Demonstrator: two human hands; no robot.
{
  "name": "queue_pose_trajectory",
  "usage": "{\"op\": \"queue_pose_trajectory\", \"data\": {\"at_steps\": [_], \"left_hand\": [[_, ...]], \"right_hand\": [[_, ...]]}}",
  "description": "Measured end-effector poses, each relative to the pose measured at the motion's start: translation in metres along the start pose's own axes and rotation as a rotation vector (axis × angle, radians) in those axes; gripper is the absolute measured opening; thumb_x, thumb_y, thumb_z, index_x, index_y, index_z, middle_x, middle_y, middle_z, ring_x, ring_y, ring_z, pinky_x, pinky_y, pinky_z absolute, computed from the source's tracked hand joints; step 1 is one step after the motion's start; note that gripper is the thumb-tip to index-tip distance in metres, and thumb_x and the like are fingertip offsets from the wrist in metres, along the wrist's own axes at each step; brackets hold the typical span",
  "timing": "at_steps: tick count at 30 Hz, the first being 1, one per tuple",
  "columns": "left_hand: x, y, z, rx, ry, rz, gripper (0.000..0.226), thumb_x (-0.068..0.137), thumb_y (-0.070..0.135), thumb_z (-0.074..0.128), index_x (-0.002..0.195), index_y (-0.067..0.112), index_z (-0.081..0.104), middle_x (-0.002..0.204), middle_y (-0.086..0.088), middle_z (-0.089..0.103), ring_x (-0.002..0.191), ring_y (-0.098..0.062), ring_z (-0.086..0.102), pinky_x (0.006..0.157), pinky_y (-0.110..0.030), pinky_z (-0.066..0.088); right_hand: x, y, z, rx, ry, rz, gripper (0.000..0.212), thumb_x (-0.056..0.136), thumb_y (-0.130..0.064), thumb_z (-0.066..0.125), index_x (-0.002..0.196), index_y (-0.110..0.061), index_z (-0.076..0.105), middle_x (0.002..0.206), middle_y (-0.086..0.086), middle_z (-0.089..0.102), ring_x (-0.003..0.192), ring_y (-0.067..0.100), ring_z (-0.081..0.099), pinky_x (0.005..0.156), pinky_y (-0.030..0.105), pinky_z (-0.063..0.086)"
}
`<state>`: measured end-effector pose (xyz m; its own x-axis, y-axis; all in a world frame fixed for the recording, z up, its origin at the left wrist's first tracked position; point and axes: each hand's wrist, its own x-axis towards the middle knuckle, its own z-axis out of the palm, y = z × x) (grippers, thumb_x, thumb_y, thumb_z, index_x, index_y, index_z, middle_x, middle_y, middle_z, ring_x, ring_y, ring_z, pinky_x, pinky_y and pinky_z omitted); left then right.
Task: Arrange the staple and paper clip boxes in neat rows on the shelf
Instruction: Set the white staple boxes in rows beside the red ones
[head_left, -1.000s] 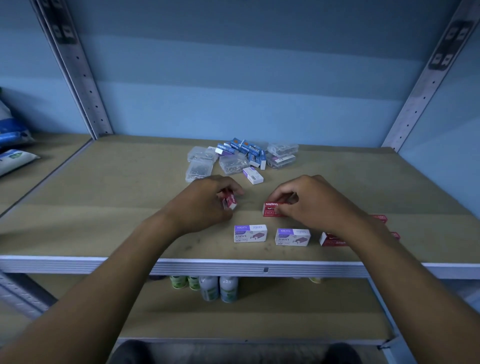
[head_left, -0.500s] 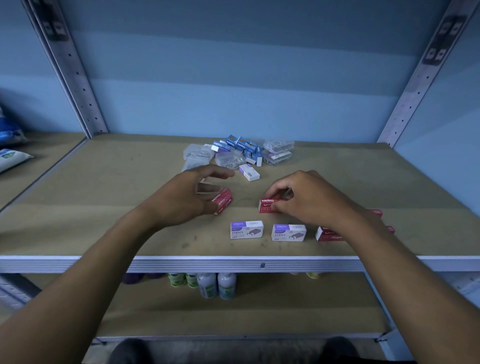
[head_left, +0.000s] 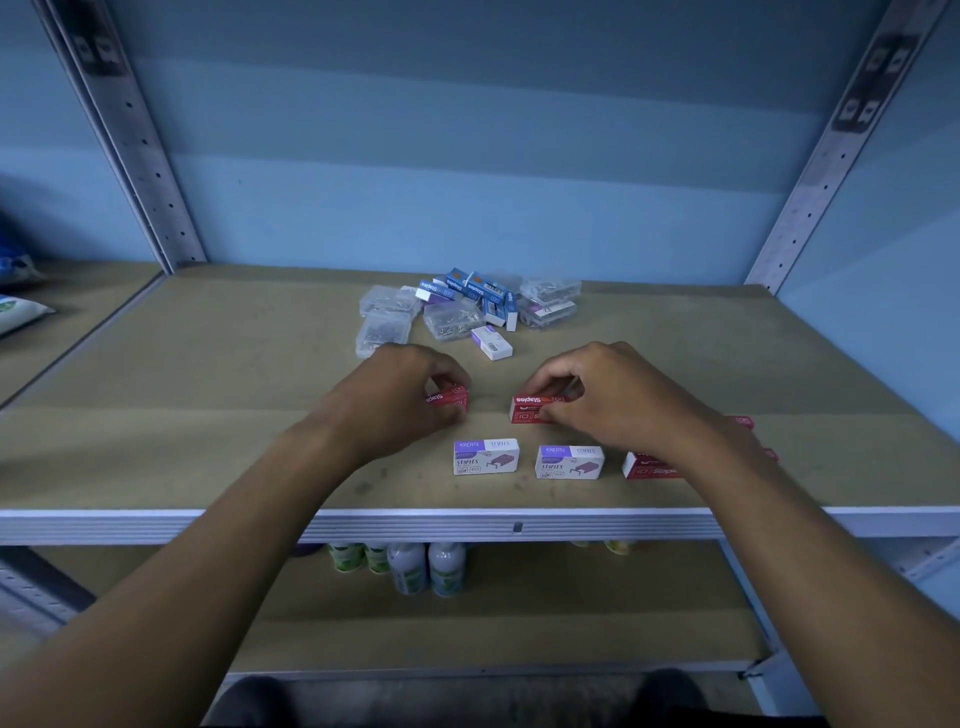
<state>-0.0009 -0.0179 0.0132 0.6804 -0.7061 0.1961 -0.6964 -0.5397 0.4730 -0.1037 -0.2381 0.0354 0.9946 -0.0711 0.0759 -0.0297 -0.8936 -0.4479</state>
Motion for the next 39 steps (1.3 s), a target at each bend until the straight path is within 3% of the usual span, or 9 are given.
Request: {"op": "queue_pose_trajectory", "data": {"at_steps": [6,11,15,19,21,28,31,35,39], "left_hand": [[0.003,0.016,0.000,-0.265,0.128,-0.027,0.016,0.078,0.016,0.079,0.088,0.025,0.070,0.077,0.013,0.069,0.060,-0.001,0.061,0.061,-0.014,0.047],[0.003,0.030,-0.006,-0.401,0.207,-0.056,0.027,0.074,0.009,0.081,0.096,0.022,0.071,0.082,0.012,0.067,0.068,0.001,0.062,0.062,-0.004,0.043],[0.002,0.027,-0.006,-0.459,0.162,-0.086,0.030,0.076,0.006,0.079,0.100,0.023,0.073,0.090,0.008,0.071,0.069,0.000,0.063,0.068,-0.010,0.047],[-0.003,0.014,-0.010,-0.412,0.099,-0.138,0.026,0.076,0.016,0.081,0.099,0.027,0.075,0.091,0.002,0.074,0.069,-0.011,0.063,0.066,-0.010,0.044],[-0.006,0.009,-0.016,-0.351,0.100,-0.154,0.025,0.075,0.014,0.081,0.095,0.028,0.077,0.086,0.008,0.074,0.074,-0.015,0.068,0.065,-0.007,0.043],[-0.019,-0.005,-0.028,-0.177,0.089,-0.166,0.025,0.075,0.012,0.078,0.089,0.032,0.078,0.069,0.030,0.067,0.067,0.004,0.062,0.062,-0.004,0.043],[-0.020,-0.009,-0.031,-0.189,0.071,-0.177,0.027,0.072,0.009,0.080,0.090,0.029,0.078,0.076,0.021,0.073,0.071,0.008,0.066,0.073,-0.011,0.052],[-0.019,-0.005,-0.032,-0.242,0.049,-0.172,0.030,0.067,0.019,0.088,0.093,0.029,0.077,0.086,0.013,0.075,0.078,-0.002,0.070,0.079,-0.014,0.054],[-0.017,0.001,-0.022,-0.161,0.016,-0.119,0.028,0.071,0.019,0.086,0.095,0.031,0.076,0.088,0.015,0.074,0.078,0.000,0.068,0.078,-0.014,0.053]], "right_hand": [[0.000,0.002,0.000,-0.006,-0.002,-0.007,0.024,0.085,-0.018,0.070,0.101,-0.034,0.078,0.093,-0.019,0.074,0.086,-0.006,0.064,0.081,0.016,0.052],[0.002,0.003,0.002,-0.009,-0.005,-0.008,0.024,0.085,-0.017,0.069,0.100,-0.034,0.077,0.094,-0.017,0.074,0.087,-0.004,0.064,0.078,0.016,0.052],[0.002,0.002,0.002,-0.011,-0.004,-0.012,0.024,0.086,-0.016,0.068,0.099,-0.034,0.077,0.094,-0.019,0.073,0.086,-0.007,0.063,0.071,0.008,0.046],[0.001,0.000,0.002,-0.015,0.005,-0.012,0.025,0.085,-0.017,0.068,0.101,-0.033,0.078,0.093,-0.018,0.073,0.086,-0.005,0.063,0.073,0.011,0.047],[0.000,0.000,0.001,-0.013,0.005,-0.008,0.025,0.084,-0.017,0.068,0.100,-0.034,0.078,0.093,-0.018,0.073,0.085,-0.005,0.063,0.076,0.015,0.050],[0.000,0.000,-0.001,-0.006,-0.035,-0.008,0.025,0.084,-0.020,0.070,0.102,-0.034,0.077,0.095,-0.018,0.073,0.087,-0.006,0.063,0.080,0.014,0.050],[0.000,0.002,-0.001,-0.010,-0.044,-0.005,0.025,0.086,-0.020,0.068,0.105,-0.034,0.076,0.098,-0.019,0.072,0.089,-0.006,0.063,0.080,0.013,0.048],[0.000,0.001,-0.001,0.021,-0.017,-0.028,0.027,0.087,-0.014,0.068,0.106,-0.031,0.076,0.097,-0.020,0.073,0.086,-0.013,0.062,0.073,-0.001,0.042],[-0.001,-0.003,0.001,0.019,-0.018,-0.050,0.024,0.087,-0.016,0.069,0.104,-0.031,0.076,0.098,-0.019,0.073,0.089,-0.008,0.064,0.079,0.007,0.047]]}}
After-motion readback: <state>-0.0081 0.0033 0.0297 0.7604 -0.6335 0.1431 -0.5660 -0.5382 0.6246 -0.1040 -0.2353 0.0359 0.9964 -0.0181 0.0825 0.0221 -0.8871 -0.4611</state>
